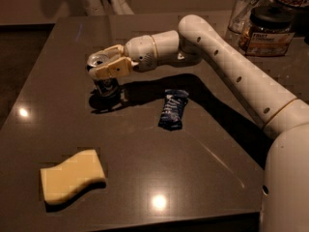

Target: Place pepsi can upright

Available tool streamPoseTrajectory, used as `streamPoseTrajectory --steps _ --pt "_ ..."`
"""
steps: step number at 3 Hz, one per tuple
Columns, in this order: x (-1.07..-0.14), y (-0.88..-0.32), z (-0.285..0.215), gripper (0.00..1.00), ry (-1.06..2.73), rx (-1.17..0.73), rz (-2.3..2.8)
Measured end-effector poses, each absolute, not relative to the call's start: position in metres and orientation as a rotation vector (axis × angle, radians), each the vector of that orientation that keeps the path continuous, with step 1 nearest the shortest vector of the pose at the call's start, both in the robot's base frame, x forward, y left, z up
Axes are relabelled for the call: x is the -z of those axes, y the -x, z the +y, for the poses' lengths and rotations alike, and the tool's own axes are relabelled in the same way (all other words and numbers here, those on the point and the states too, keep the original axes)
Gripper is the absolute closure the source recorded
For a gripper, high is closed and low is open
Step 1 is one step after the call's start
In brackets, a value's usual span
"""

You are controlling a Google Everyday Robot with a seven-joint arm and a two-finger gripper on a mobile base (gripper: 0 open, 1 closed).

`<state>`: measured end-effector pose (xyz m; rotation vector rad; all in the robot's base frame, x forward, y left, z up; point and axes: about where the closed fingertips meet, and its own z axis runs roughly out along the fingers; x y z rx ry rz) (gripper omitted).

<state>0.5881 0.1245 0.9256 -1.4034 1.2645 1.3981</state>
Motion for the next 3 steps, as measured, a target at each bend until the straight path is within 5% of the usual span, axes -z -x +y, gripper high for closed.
streamPoseTrajectory --steps 1,3 --pt "-0.9264 -0.5864 0.1283 0.04 1.411 -1.401 1.261" --pt "-0.9266 -0.5858 0.1296 0.0 1.413 -1.403 1.26"
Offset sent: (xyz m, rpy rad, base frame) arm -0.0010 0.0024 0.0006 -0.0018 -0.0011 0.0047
